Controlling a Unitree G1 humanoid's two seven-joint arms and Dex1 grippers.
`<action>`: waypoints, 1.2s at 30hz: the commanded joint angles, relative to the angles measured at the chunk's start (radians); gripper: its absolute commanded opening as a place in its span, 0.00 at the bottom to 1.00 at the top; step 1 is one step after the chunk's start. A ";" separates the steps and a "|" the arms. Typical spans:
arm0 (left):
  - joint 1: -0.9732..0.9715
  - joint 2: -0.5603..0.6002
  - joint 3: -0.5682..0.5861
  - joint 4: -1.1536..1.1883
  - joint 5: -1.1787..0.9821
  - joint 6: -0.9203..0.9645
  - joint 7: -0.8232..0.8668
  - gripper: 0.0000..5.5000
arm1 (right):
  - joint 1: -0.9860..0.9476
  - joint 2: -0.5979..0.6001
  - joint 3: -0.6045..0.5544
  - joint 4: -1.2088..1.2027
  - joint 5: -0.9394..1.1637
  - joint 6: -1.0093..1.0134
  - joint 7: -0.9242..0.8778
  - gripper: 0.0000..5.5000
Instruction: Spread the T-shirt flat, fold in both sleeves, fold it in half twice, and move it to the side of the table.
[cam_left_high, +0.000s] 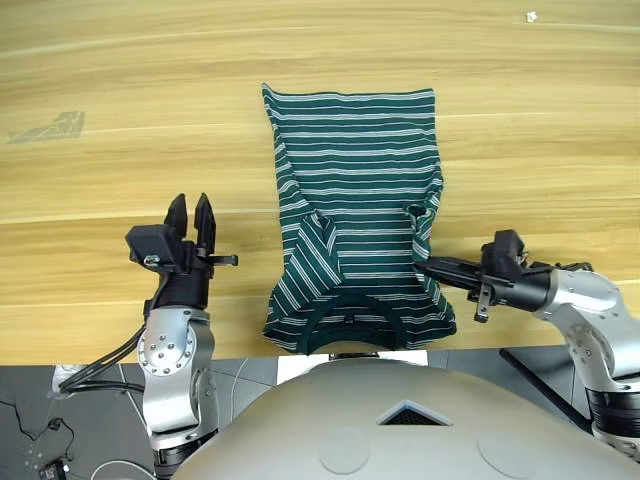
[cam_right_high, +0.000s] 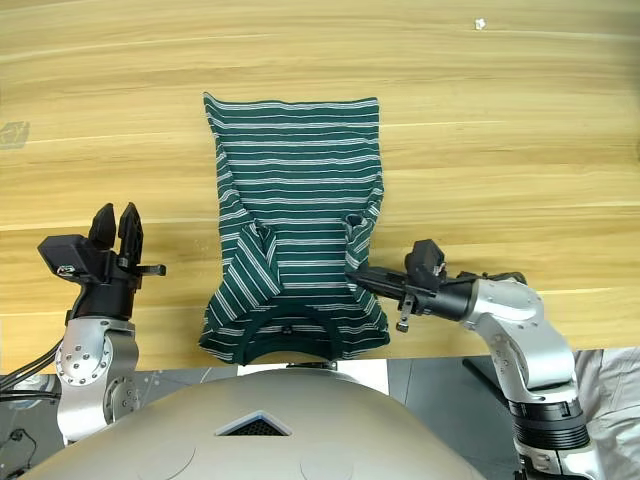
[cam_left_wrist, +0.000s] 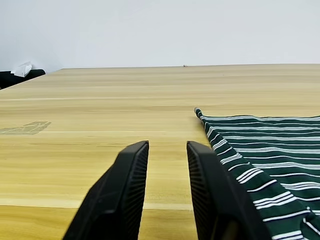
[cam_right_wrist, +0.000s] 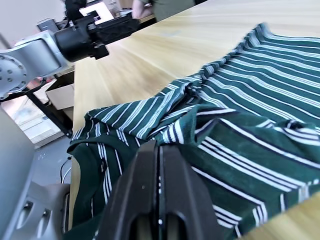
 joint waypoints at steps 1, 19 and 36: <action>-0.007 0.008 -0.007 0.016 0.010 -0.001 -0.010 0.26 | -0.004 -0.009 0.054 0.043 -0.089 -0.040 -0.027 0.00; 0.008 0.007 -0.041 0.028 0.017 -0.012 -0.036 0.26 | 0.021 -0.018 0.074 -0.003 0.007 0.018 -0.005 0.37; 0.221 0.697 0.048 0.263 0.897 -0.761 -0.154 0.44 | -0.125 -0.145 -0.174 0.618 -0.584 -1.617 0.064 0.57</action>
